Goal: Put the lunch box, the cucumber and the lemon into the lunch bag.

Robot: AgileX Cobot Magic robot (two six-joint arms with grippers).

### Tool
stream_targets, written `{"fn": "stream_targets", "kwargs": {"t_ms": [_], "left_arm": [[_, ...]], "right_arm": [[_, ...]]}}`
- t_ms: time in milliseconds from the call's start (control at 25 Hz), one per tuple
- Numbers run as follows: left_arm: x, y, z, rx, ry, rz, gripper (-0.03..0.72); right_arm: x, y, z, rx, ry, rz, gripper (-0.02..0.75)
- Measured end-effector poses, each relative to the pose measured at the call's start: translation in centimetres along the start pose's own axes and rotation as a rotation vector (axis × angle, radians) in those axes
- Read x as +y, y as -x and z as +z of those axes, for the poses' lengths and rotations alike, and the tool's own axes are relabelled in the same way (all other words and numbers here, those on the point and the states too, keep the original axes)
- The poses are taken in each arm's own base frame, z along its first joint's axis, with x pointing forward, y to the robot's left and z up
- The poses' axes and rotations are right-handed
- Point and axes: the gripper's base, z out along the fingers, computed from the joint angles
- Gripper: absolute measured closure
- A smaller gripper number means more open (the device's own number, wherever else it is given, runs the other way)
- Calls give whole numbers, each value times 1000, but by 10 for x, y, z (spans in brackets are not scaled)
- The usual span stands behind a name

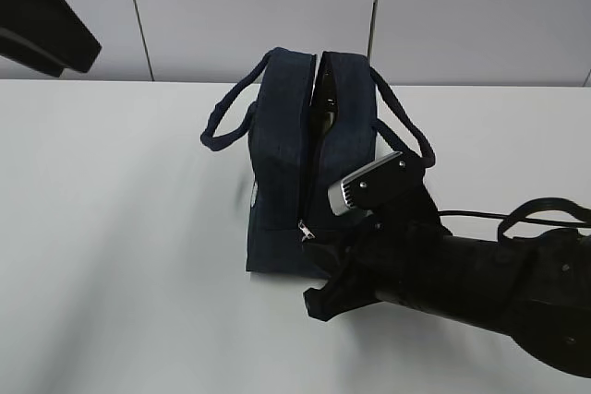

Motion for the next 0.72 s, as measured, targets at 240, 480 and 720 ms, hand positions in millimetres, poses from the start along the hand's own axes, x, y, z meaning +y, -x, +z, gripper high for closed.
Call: {"fn": "stream_targets", "kwargs": {"t_ms": [240, 480, 720], "left_arm": [[0, 3, 15, 45, -9, 2, 450], [0, 5, 28, 84, -14, 6, 450], [4, 6, 33, 102, 10, 10, 449]], "right_arm": [[0, 0, -2, 21, -6, -3, 738], [1, 8, -9, 5, -9, -8, 738], [2, 13, -13, -11, -8, -11, 738]]}}
